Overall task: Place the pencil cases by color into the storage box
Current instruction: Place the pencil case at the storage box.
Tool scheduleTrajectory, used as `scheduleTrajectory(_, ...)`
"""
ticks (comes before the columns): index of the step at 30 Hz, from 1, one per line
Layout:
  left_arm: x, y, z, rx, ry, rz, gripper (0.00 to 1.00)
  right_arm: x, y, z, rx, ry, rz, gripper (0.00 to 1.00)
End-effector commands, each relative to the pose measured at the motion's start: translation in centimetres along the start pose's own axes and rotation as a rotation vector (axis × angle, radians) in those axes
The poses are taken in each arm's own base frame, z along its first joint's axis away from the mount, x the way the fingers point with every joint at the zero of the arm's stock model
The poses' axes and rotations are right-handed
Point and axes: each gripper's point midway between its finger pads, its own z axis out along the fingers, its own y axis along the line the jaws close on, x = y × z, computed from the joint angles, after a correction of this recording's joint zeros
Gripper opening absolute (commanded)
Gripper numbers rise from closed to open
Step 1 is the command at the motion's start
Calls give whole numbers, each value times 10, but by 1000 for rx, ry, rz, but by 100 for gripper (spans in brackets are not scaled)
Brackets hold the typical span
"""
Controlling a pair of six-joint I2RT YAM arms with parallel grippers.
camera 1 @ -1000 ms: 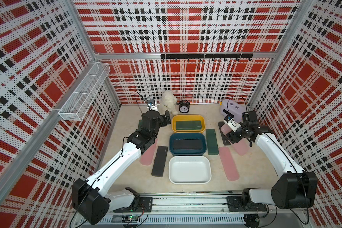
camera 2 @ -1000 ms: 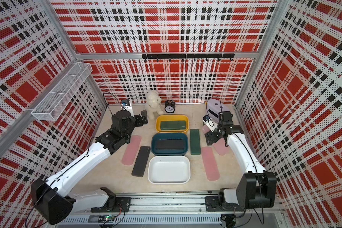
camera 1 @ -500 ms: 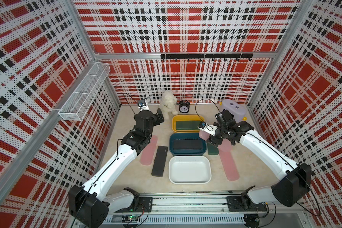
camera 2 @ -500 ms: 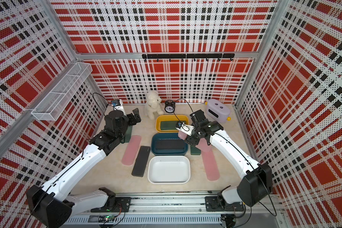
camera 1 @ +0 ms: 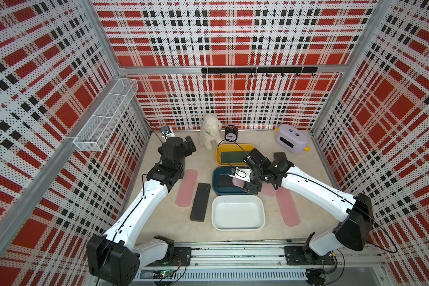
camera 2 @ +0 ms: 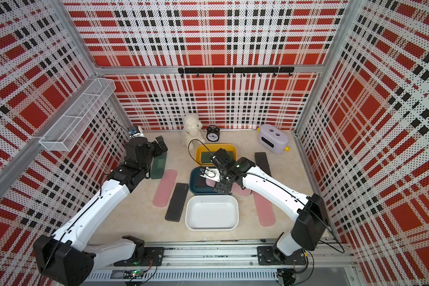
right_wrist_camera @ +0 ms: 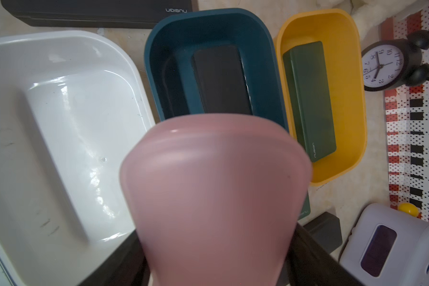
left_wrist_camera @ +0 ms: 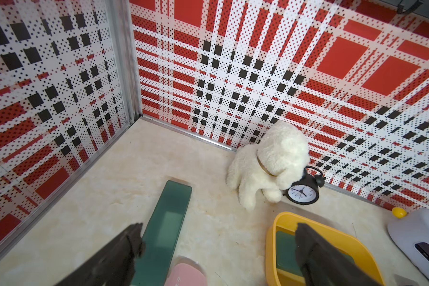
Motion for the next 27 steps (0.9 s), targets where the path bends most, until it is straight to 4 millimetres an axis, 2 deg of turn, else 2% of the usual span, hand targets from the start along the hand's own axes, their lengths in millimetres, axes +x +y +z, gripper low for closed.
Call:
scheduleTrajectory(1,6,7,1,-4,22,-9,99,-9,10,4,-3,20,6,68)
scheduleTrajectory(12,10,10,5,-7,38,-3,100,-35,68,29,-105,47,-85,67)
scheduleTrajectory(13,6,22,8,-35,32,-13,100,-36,73,31,-113,51,-91,67)
scheduleTrajectory(14,4,23,7,-35,29,-16,100,-38,77,33,-122,54,-97,67)
scheduleTrajectory(27,4,27,11,-43,33,-19,100,-38,112,58,-212,72,-122,67)
